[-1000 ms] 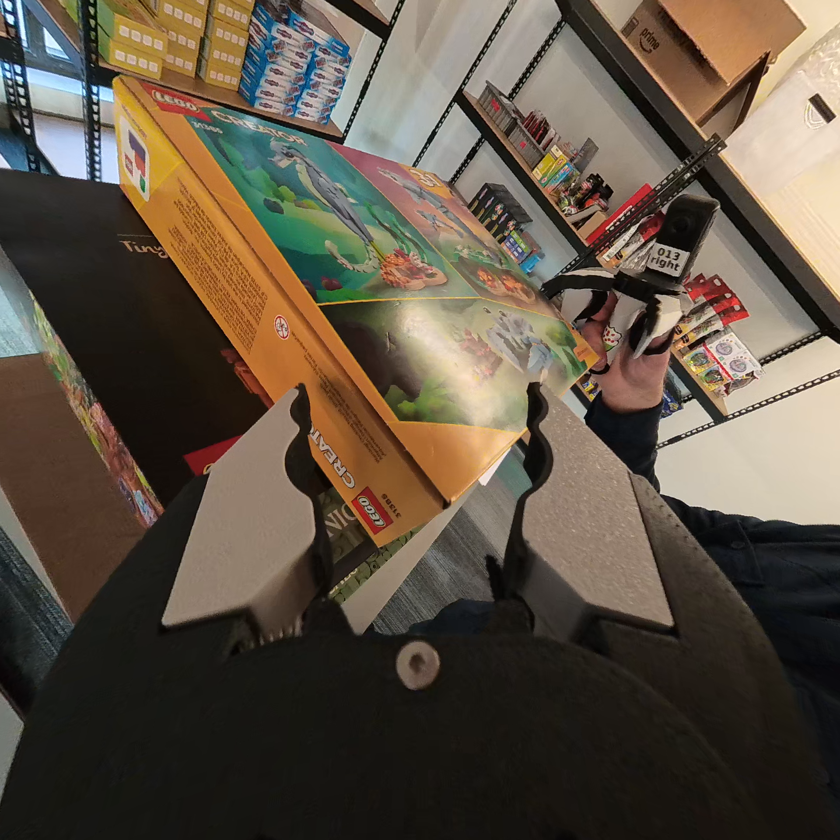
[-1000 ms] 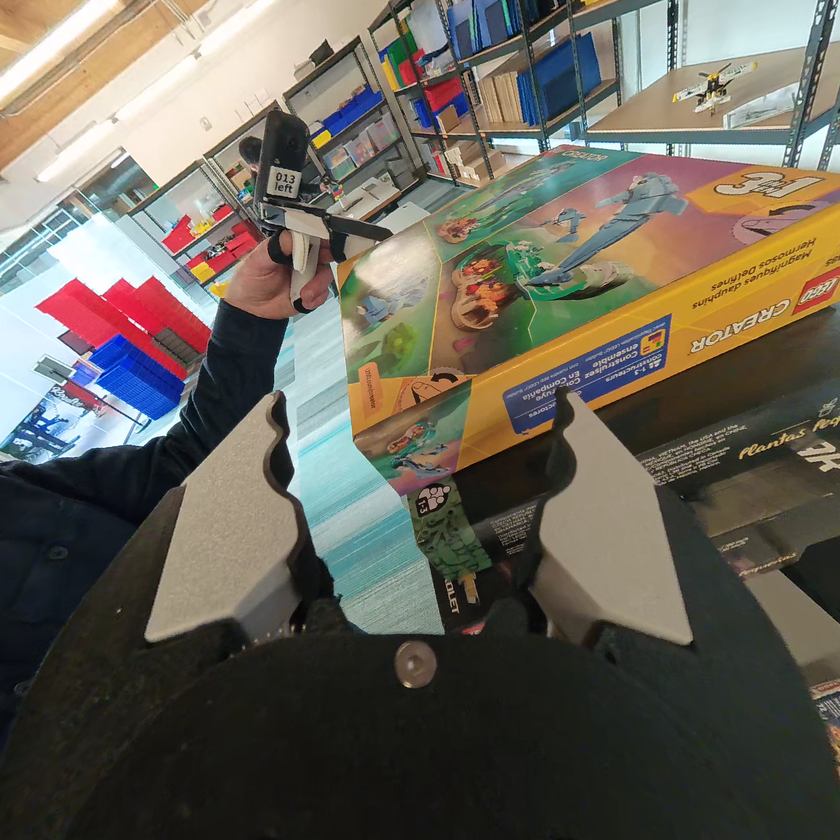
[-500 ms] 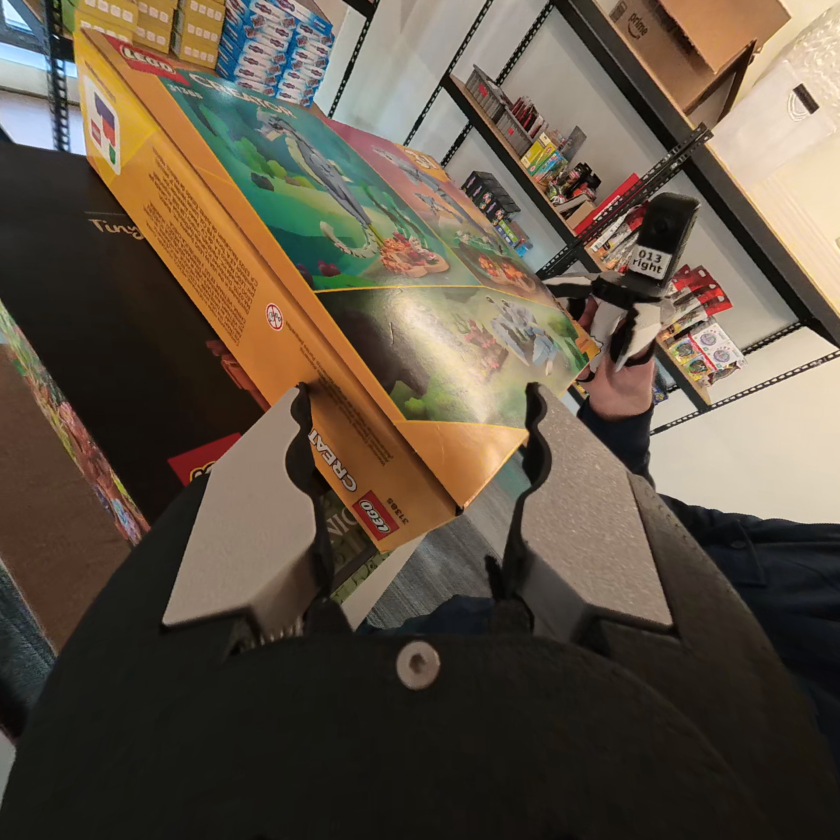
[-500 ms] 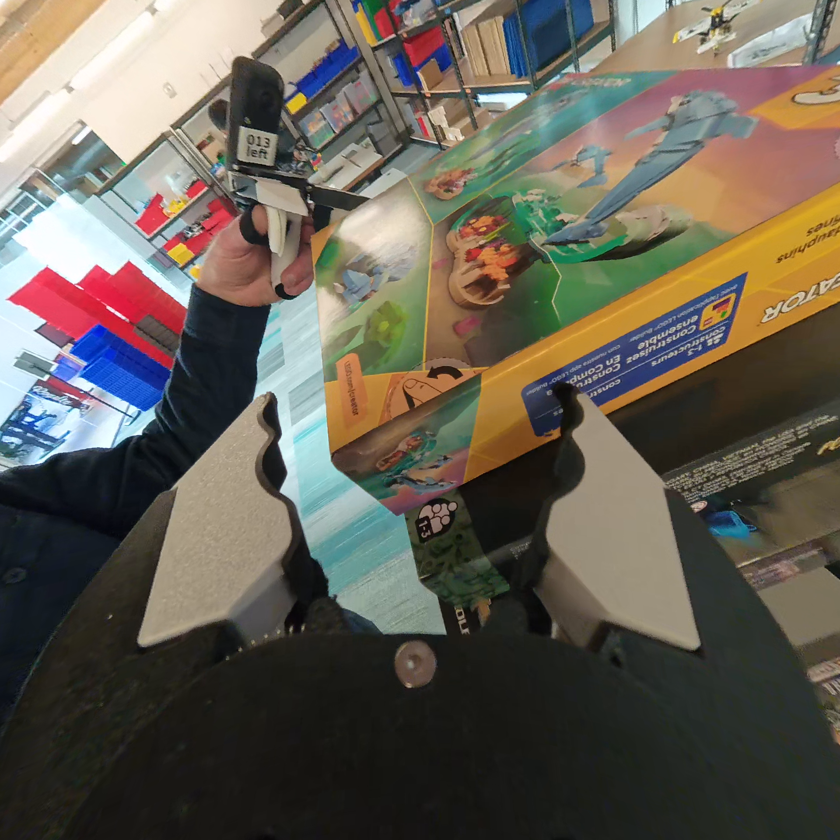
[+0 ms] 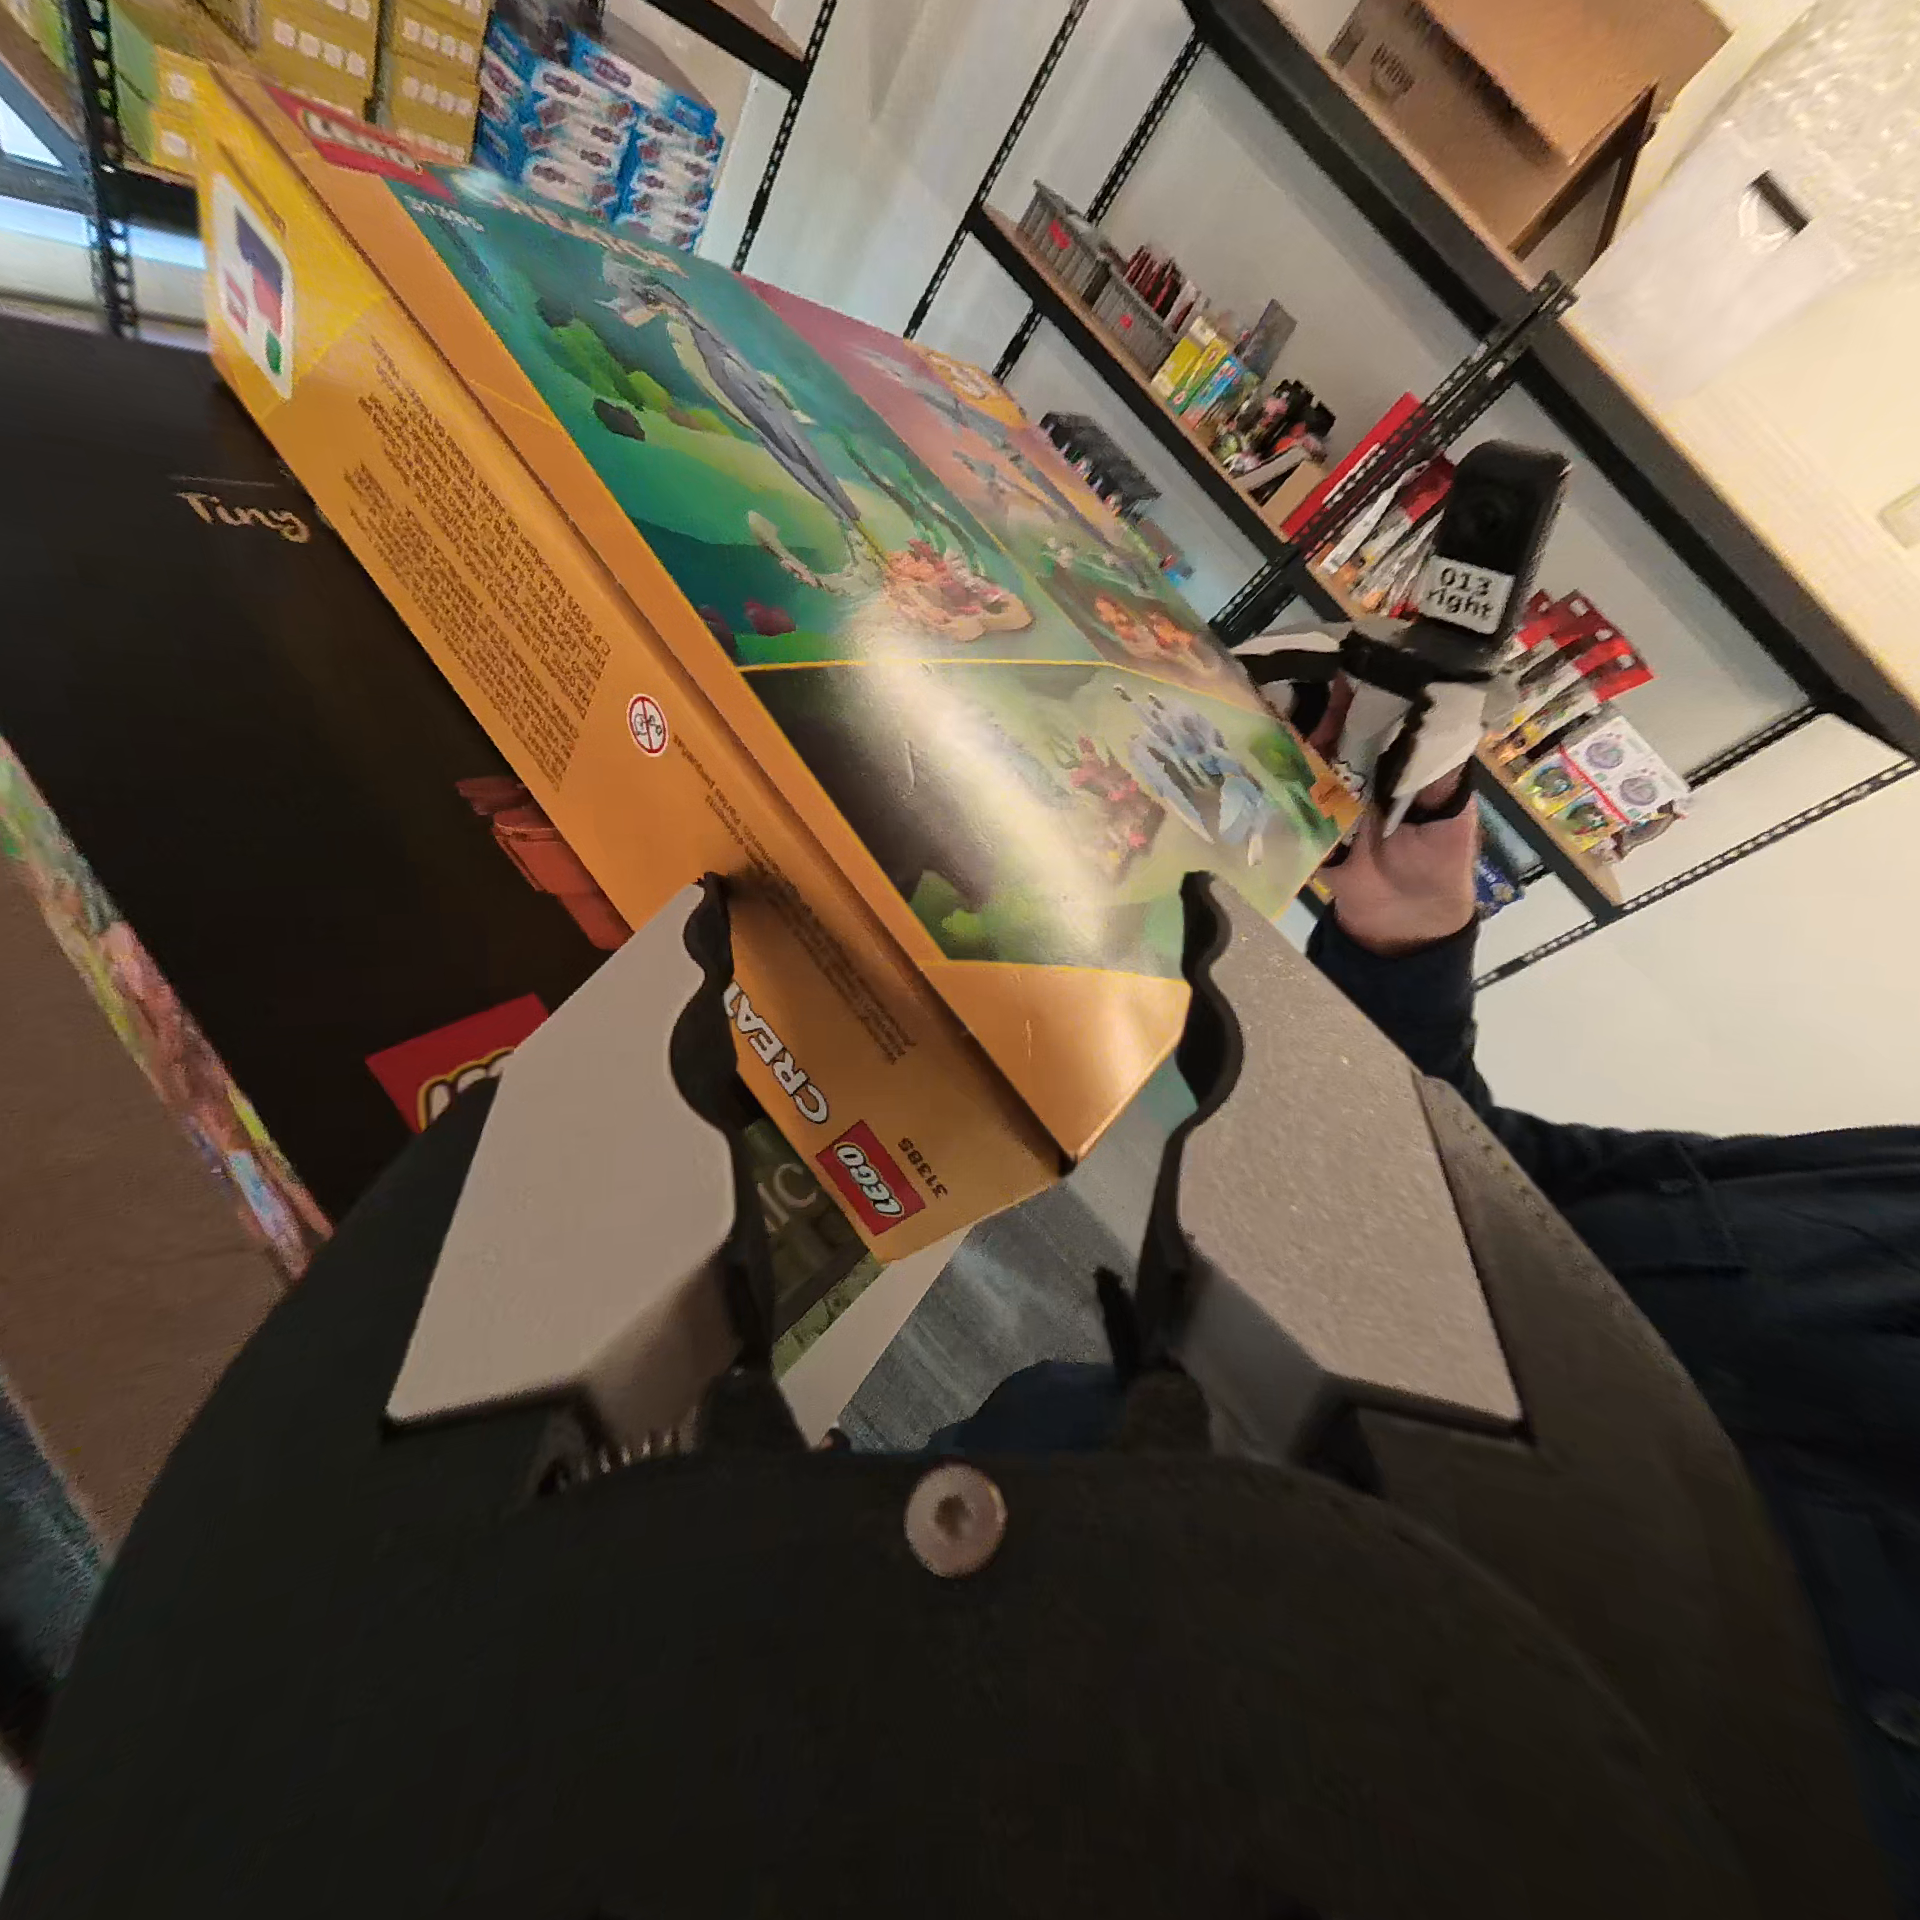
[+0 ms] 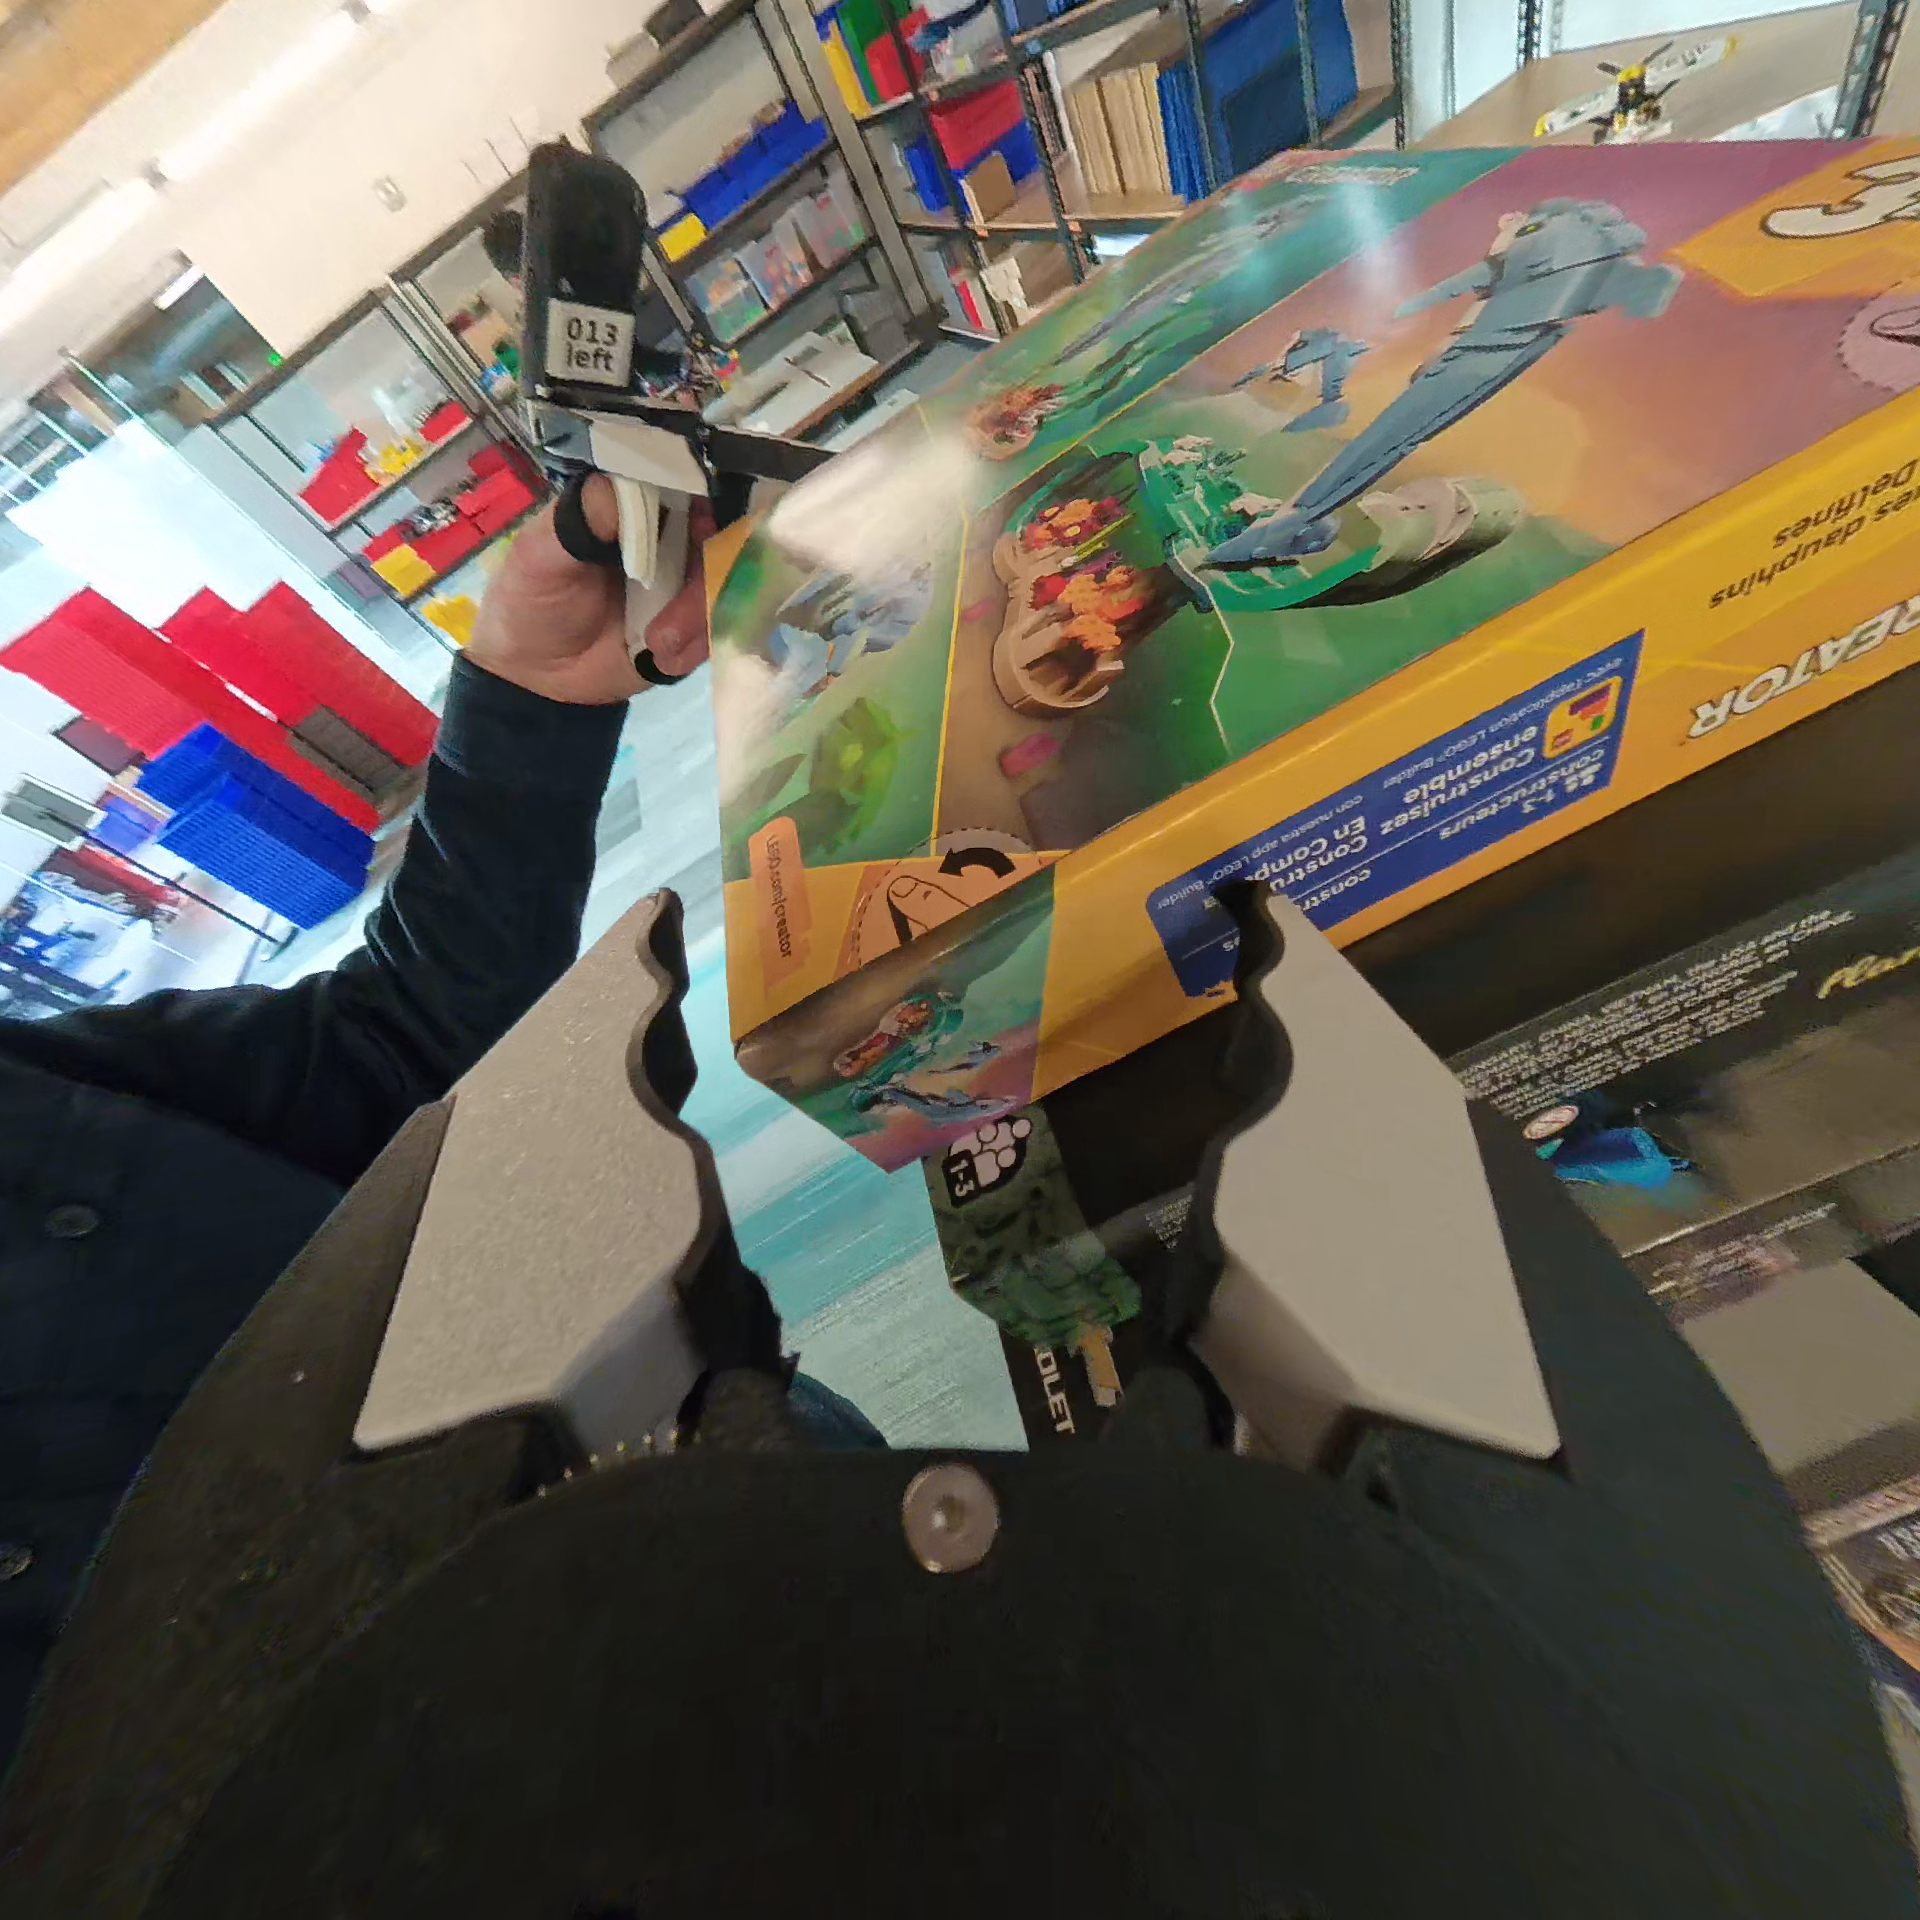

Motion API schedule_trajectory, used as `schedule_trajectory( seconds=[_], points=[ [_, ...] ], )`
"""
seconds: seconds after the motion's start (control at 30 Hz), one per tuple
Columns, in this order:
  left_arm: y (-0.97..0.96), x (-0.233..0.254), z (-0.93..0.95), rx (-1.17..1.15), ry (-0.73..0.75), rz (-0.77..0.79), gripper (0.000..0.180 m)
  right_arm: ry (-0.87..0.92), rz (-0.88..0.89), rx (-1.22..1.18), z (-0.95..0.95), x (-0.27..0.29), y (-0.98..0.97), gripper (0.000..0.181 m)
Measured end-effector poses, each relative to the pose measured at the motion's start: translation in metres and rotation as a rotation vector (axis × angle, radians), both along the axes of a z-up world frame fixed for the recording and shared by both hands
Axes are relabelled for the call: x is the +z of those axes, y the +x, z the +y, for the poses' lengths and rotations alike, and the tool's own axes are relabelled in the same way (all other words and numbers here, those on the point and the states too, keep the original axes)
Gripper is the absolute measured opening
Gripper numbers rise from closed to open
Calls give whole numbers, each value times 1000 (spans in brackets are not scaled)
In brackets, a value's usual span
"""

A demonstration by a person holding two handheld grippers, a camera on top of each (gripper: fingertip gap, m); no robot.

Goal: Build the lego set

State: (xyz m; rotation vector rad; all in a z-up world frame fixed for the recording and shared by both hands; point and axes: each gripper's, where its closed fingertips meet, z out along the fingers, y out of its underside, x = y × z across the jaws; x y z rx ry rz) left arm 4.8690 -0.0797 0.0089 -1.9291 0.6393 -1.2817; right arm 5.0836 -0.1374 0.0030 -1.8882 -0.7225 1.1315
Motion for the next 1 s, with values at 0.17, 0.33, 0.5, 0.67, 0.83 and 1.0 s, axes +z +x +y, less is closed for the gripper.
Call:
schedule_trajectory(
  seconds=[0.17,0.33,0.5,0.67,0.83,1.0],
  points=[
    [16,-2,-13,-11,30,66,86,14,-18,-23,-3,-1,14,109],
    [41,-4,-32,-62,54,122,85,9,-4,-60,-6,1,40,110],
    [44,5,-26,-80,46,31,65,-47,157,-137,8,8,68,110],
    [49,-11,-2,-41,-26,44,76,-237,227,-28,22,-16,52,120],
    [59,-15,-4,-24,-33,50,75,-285,298,26,20,-22,45,128],
    [73,-15,-17,-34,-10,85,75,-290,346,64,8,-19,56,126]
  ],
)
